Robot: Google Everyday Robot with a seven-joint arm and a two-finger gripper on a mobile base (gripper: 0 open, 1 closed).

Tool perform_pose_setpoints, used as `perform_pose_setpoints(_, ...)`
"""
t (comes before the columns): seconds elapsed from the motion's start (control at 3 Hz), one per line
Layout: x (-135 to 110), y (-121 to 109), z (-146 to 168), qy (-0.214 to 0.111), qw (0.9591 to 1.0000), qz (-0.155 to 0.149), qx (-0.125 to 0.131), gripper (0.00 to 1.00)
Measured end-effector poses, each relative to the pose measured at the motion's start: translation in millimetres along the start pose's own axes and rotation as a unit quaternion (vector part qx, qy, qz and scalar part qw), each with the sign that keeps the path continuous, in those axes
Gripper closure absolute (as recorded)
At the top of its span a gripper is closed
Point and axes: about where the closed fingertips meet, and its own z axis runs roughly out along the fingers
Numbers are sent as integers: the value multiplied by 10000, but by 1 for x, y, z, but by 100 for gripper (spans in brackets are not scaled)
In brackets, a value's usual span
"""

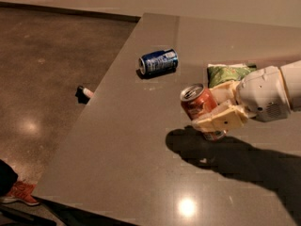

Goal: Place coke can upright

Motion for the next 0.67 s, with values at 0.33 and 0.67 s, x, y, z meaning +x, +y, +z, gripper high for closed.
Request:
perform_pose_setpoints(0.33, 5, -8, -5, -666, 9971, 147, 346, 100)
perform_pose_setpoints(0.67, 1, -13, -9, -1121, 9920, 163, 555, 100)
